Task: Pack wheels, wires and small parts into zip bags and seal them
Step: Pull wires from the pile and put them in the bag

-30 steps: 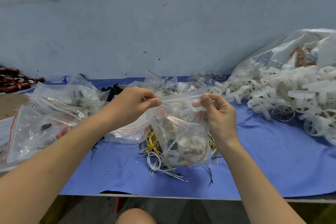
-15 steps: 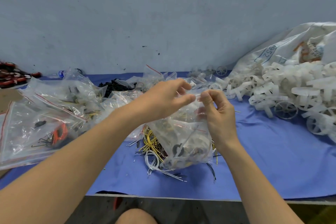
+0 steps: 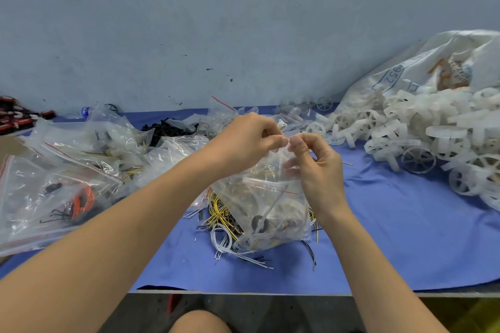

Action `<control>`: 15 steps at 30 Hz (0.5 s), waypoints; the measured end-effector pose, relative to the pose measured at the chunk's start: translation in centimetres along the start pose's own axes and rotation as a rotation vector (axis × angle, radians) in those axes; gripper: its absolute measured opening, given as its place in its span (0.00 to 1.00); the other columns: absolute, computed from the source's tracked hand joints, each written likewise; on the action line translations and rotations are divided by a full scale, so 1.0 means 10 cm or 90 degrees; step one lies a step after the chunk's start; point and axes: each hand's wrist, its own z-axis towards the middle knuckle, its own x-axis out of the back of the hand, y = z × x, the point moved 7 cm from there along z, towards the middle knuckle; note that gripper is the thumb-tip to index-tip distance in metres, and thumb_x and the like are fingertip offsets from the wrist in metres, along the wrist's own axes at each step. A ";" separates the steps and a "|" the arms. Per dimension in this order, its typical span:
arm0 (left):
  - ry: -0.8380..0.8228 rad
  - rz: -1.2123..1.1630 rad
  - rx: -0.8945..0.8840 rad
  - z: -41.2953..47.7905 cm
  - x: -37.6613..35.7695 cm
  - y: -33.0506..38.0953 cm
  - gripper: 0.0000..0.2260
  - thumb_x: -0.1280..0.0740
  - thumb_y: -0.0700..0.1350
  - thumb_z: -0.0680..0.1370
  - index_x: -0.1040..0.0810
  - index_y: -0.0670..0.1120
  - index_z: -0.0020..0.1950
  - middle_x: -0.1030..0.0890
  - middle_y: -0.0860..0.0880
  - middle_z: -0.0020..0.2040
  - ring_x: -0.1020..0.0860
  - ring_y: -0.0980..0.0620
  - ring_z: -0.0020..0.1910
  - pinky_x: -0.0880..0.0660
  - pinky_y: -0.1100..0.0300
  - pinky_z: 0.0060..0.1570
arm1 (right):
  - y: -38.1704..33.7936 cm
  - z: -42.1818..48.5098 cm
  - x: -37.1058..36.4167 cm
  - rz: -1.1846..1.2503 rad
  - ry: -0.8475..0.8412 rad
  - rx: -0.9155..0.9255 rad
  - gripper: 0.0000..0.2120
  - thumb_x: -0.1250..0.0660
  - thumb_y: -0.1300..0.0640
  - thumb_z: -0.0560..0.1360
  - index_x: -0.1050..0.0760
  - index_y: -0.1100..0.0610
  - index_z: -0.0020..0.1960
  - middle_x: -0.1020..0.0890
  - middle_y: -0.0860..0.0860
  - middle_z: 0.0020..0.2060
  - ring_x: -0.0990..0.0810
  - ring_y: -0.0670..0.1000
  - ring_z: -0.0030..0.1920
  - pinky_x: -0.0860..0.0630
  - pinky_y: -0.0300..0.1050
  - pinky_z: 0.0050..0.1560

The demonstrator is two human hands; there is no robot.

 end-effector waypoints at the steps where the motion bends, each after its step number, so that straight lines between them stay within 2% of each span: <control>1: -0.002 0.001 0.005 0.00 0.01 -0.01 0.08 0.32 0.52 0.79 0.17 0.50 0.47 0.19 0.56 0.40 0.22 0.60 0.40 0.27 0.62 0.40 | -0.01 0.00 0.00 -0.004 0.000 0.001 0.06 0.33 0.53 0.80 0.22 0.54 0.47 0.20 0.44 0.38 0.19 0.49 0.33 0.21 0.43 0.32; 4: -0.002 0.008 0.005 -0.01 0.02 0.00 0.07 0.33 0.53 0.79 0.19 0.53 0.44 0.20 0.57 0.38 0.24 0.64 0.35 0.32 0.71 0.33 | -0.01 0.01 -0.02 -0.016 -0.009 -0.002 0.06 0.33 0.52 0.80 0.21 0.53 0.47 0.19 0.43 0.38 0.18 0.49 0.35 0.19 0.45 0.36; 6: 0.001 -0.004 0.003 -0.01 0.03 0.02 0.08 0.32 0.54 0.79 0.20 0.54 0.41 0.21 0.57 0.35 0.26 0.66 0.32 0.32 0.72 0.30 | 0.00 0.00 -0.05 0.001 -0.026 -0.018 0.06 0.33 0.52 0.80 0.21 0.53 0.47 0.18 0.44 0.39 0.19 0.49 0.36 0.18 0.48 0.38; 11: 0.002 -0.021 0.024 -0.04 0.01 0.04 0.09 0.32 0.56 0.78 0.22 0.55 0.40 0.21 0.57 0.35 0.26 0.63 0.31 0.33 0.67 0.33 | 0.03 -0.02 -0.08 0.037 -0.023 -0.069 0.07 0.33 0.52 0.80 0.20 0.53 0.46 0.17 0.46 0.39 0.20 0.47 0.36 0.19 0.46 0.38; 15: -0.006 -0.027 0.029 -0.07 -0.03 0.05 0.10 0.32 0.56 0.78 0.22 0.52 0.41 0.22 0.57 0.33 0.28 0.64 0.29 0.34 0.70 0.29 | 0.06 0.01 -0.06 0.005 0.047 -0.102 0.09 0.35 0.55 0.81 0.21 0.55 0.44 0.18 0.44 0.35 0.22 0.44 0.34 0.21 0.45 0.39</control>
